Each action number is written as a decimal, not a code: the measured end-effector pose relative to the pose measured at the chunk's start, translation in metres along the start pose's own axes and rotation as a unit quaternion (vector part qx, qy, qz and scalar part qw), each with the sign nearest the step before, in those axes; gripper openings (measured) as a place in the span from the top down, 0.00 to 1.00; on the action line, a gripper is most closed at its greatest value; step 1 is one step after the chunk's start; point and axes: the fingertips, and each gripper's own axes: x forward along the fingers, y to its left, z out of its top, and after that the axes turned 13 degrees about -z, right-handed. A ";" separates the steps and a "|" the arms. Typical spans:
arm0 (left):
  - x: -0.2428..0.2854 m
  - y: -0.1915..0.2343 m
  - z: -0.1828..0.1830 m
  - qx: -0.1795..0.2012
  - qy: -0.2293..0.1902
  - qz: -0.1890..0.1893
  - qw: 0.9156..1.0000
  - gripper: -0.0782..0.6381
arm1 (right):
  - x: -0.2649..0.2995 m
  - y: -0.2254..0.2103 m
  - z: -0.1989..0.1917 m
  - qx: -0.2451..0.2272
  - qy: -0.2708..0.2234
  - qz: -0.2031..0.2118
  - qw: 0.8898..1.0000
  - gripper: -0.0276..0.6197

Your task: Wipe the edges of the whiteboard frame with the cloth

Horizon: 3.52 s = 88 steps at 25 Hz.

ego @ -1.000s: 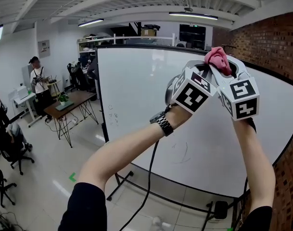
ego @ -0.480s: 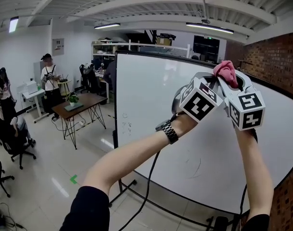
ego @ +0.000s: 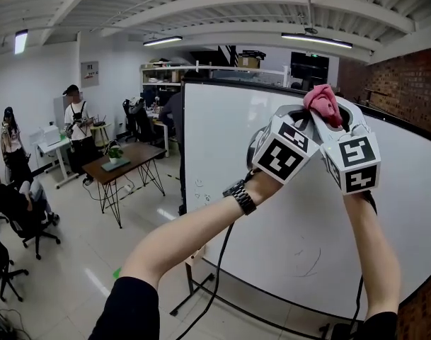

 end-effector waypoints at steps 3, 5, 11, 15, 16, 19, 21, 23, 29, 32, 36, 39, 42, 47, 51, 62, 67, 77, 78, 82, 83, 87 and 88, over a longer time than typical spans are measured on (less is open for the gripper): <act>-0.010 0.012 -0.008 0.009 -0.006 0.001 1.000 0.90 | 0.010 0.016 0.004 0.000 -0.006 0.003 1.000 0.76; -0.012 0.017 -0.012 0.014 -0.002 0.000 1.000 0.90 | 0.015 0.019 0.003 0.010 -0.010 0.004 1.000 0.76; -0.013 0.023 -0.020 0.005 -0.001 -0.008 1.000 0.90 | 0.023 0.022 -0.004 0.031 -0.013 0.006 0.999 0.76; -0.020 0.033 -0.025 0.010 0.001 -0.003 1.000 0.90 | 0.031 0.031 -0.001 0.030 -0.013 0.010 0.999 0.76; -0.024 0.037 -0.028 0.012 0.003 0.000 1.000 0.90 | 0.035 0.037 0.001 0.030 -0.013 0.013 0.999 0.76; -0.033 0.047 -0.038 0.012 0.006 0.004 1.000 0.90 | 0.044 0.052 0.004 0.032 -0.015 0.021 0.999 0.76; -0.034 0.056 -0.045 0.010 0.008 0.004 1.000 0.90 | 0.053 0.060 0.002 0.034 -0.013 0.024 0.999 0.76; -0.044 0.071 -0.056 0.007 0.006 0.003 1.000 0.90 | 0.066 0.077 0.006 0.035 -0.010 0.027 0.999 0.76; -0.085 0.122 -0.084 -0.007 0.001 -0.009 1.000 0.90 | 0.111 0.129 0.024 0.034 0.001 0.024 0.999 0.76; -0.102 0.146 -0.098 0.007 0.004 -0.014 1.000 0.90 | 0.131 0.155 0.032 0.036 0.003 0.021 0.999 0.76; -0.123 0.163 -0.112 0.007 -0.003 -0.022 1.000 0.90 | 0.144 0.183 0.040 0.021 0.013 0.015 1.000 0.76; -0.132 0.178 -0.124 0.002 -0.004 -0.026 1.000 0.90 | 0.158 0.198 0.041 0.017 0.020 0.016 1.000 0.76; -0.132 0.189 -0.138 0.003 -0.004 -0.030 1.000 0.90 | 0.172 0.210 0.032 0.015 0.025 0.011 1.000 0.76; -0.156 0.209 -0.161 0.004 0.002 -0.020 1.000 0.90 | 0.186 0.241 0.035 0.010 0.030 0.018 0.999 0.76; -0.164 0.207 -0.165 -0.003 0.020 -0.006 1.000 0.90 | 0.182 0.237 0.039 0.030 0.034 0.026 0.999 0.76; -0.197 0.235 -0.165 -0.007 0.056 0.038 0.998 0.90 | 0.203 0.264 0.065 0.078 0.037 0.043 0.995 0.76; -0.205 0.253 -0.156 -0.005 0.075 0.063 0.995 0.90 | 0.220 0.273 0.083 0.088 0.022 0.065 0.994 0.76; -0.231 0.284 -0.201 -0.019 0.102 0.086 0.991 0.90 | 0.241 0.327 0.075 0.082 0.027 0.100 0.991 0.76; -0.231 0.283 -0.205 -0.018 0.108 0.085 0.990 0.90 | 0.241 0.330 0.073 0.082 0.029 0.103 0.991 0.76; -0.238 0.270 -0.220 -0.016 0.123 0.074 0.990 0.90 | 0.224 0.342 0.063 0.068 0.037 0.106 0.991 0.76; -0.239 0.268 -0.224 -0.019 0.124 0.071 0.990 0.90 | 0.222 0.345 0.060 0.069 0.041 0.106 0.991 0.76; -0.241 0.258 -0.242 -0.024 0.135 0.060 0.989 0.90 | 0.213 0.360 0.046 0.091 0.060 0.115 0.987 0.76; -0.241 0.255 -0.246 -0.026 0.138 0.057 0.988 0.90 | 0.210 0.362 0.043 0.095 0.062 0.117 0.987 0.76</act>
